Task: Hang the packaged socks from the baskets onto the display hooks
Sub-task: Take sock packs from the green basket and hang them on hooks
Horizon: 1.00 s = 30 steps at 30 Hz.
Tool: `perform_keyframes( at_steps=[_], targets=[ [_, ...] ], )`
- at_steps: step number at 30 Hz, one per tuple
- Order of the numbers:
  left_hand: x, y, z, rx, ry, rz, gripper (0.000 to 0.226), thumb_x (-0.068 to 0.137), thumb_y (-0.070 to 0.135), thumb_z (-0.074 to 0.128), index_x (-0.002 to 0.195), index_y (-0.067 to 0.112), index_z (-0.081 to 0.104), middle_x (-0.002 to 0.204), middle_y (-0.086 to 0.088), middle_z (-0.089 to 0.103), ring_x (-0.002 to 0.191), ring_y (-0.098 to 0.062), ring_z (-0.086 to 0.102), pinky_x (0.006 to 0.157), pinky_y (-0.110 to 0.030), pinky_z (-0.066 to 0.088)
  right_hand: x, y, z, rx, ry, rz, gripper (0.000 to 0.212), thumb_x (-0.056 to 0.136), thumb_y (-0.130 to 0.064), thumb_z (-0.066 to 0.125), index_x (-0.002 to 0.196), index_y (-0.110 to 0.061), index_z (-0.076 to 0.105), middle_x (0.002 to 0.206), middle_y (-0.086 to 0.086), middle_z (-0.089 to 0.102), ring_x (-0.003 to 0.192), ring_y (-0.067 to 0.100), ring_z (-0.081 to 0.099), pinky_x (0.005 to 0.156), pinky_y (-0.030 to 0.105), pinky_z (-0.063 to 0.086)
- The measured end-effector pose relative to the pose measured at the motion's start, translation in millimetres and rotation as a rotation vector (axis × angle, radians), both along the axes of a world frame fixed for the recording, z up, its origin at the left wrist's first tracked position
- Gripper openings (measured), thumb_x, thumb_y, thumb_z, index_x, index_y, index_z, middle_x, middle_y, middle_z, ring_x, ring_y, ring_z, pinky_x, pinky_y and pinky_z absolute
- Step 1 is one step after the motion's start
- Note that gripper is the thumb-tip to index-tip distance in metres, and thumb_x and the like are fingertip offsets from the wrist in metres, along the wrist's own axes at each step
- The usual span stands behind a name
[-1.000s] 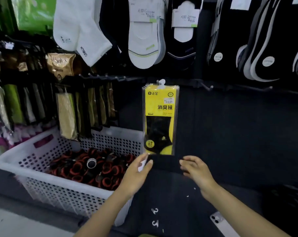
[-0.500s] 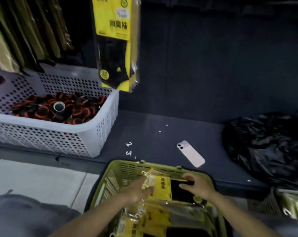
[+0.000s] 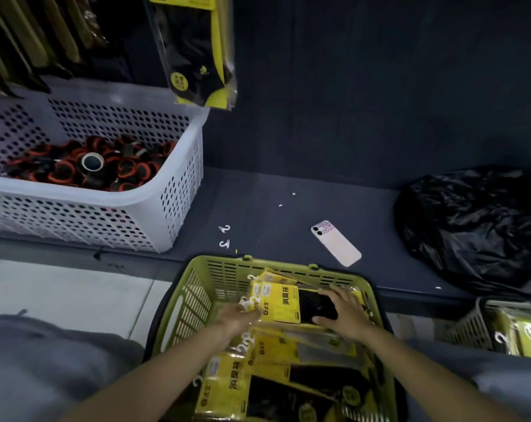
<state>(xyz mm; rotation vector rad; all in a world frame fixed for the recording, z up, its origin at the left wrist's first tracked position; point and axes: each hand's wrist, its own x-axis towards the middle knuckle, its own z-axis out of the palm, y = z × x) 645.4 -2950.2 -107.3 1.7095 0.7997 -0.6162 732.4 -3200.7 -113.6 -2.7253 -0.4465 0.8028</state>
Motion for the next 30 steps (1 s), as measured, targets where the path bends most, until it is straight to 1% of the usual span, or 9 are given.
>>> perform_keyframes(
  at_steps=[3, 7, 12, 15, 18, 22, 25, 27, 30],
  targets=[
    [1, 5, 4, -0.032, 0.031, 0.001, 0.051, 0.073, 0.048, 0.072, 0.112, 0.015, 0.065, 0.109, -0.013, 0.067, 0.109, -0.028, 0.061, 0.104, -0.045, 0.044, 1, -3, -3, 0.027, 0.015, -0.013, 0.076, 0.082, -0.061, 0.058, 0.146, -0.032, 0.028, 0.154, -0.002, 0.019, 0.142, 0.022, 0.015, 0.114, 0.036, 0.015],
    [2, 1, 7, -0.129, 0.001, 0.048, 0.062, 0.063, 0.049, 0.076, 0.113, 0.015, 0.063, 0.073, 0.002, 0.064, 0.073, -0.012, 0.062, 0.1, -0.039, 0.047, -1, 3, -5, 0.045, 0.046, -0.005, 0.083, 0.077, -0.067, 0.059, 0.147, -0.036, 0.025, 0.145, 0.0, 0.024, 0.136, 0.024, 0.018, 0.11, 0.035, 0.021],
    [6, -10, 23, -0.337, -0.119, 0.18, 0.062, 0.084, 0.021, 0.07, 0.136, 0.007, 0.038, 0.126, -0.013, 0.057, 0.093, -0.018, 0.067, 0.064, -0.017, 0.055, 4, 11, 9, 0.193, 0.037, -0.098, 0.081, 0.072, -0.06, 0.07, 0.141, -0.035, 0.035, 0.132, 0.001, 0.032, 0.131, 0.021, 0.024, 0.106, 0.032, 0.026],
    [16, -14, 54, -0.393, -0.201, 0.167, 0.054, 0.086, 0.012, 0.067, 0.13, 0.003, 0.037, 0.117, -0.012, 0.056, 0.09, -0.022, 0.067, 0.07, -0.021, 0.057, 12, 27, 30, 0.472, 0.074, -0.248, 0.069, 0.075, -0.053, 0.071, 0.133, -0.029, 0.042, 0.132, 0.0, 0.038, 0.128, 0.016, 0.036, 0.104, 0.027, 0.03],
    [27, -6, 97, -0.28, -0.325, 0.019, 0.035, 0.087, 0.014, 0.066, 0.114, 0.01, 0.044, 0.113, -0.01, 0.058, 0.084, -0.018, 0.067, 0.061, -0.015, 0.054, 18, 38, 57, 0.607, 0.189, -0.313, 0.067, 0.077, -0.052, 0.069, 0.132, -0.024, 0.045, 0.133, -0.001, 0.047, 0.126, 0.015, 0.045, 0.108, 0.033, 0.036],
    [36, 15, 146, -0.232, -0.494, -0.065, 0.02, 0.088, 0.018, 0.066, 0.101, 0.008, 0.054, 0.106, -0.015, 0.067, 0.086, -0.018, 0.068, 0.071, -0.022, 0.057, 17, 57, 99, 0.811, 0.09, -0.276, 0.049, 0.073, -0.043, 0.072, 0.11, -0.013, 0.061, 0.109, -0.003, 0.069, 0.107, 0.016, 0.063, 0.094, 0.029, 0.049],
    [40, 31, 175, -0.269, -0.642, -0.033, 0.048, 0.073, 0.041, 0.073, 0.112, 0.015, 0.061, 0.103, 0.0, 0.073, 0.095, -0.015, 0.07, 0.083, -0.028, 0.056, 12, 78, 141, 1.05, -0.005, -0.337, 0.038, 0.066, -0.039, 0.074, 0.095, -0.016, 0.068, 0.093, -0.01, 0.075, 0.094, 0.007, 0.068, 0.078, 0.014, 0.051],
    [43, 41, 190, -0.311, -0.701, -0.034, 0.063, 0.063, 0.05, 0.075, 0.117, 0.022, 0.061, 0.11, 0.005, 0.072, 0.101, -0.013, 0.068, 0.088, -0.03, 0.053, 12, 88, 169, 1.121, -0.016, -0.313, 0.035, 0.066, -0.042, 0.073, 0.093, -0.019, 0.071, 0.094, -0.01, 0.075, 0.091, 0.008, 0.07, 0.074, 0.014, 0.053],
    [46, 49, 203, -0.321, -0.734, -0.088, 0.062, 0.062, 0.055, 0.077, 0.118, 0.031, 0.06, 0.116, 0.007, 0.069, 0.108, -0.012, 0.065, 0.094, -0.035, 0.048, 12, 97, 204, 1.187, -0.025, -0.284, 0.022, 0.073, -0.041, 0.07, 0.085, -0.023, 0.076, 0.09, -0.002, 0.076, 0.085, 0.012, 0.072, 0.068, 0.018, 0.055]
  ],
)
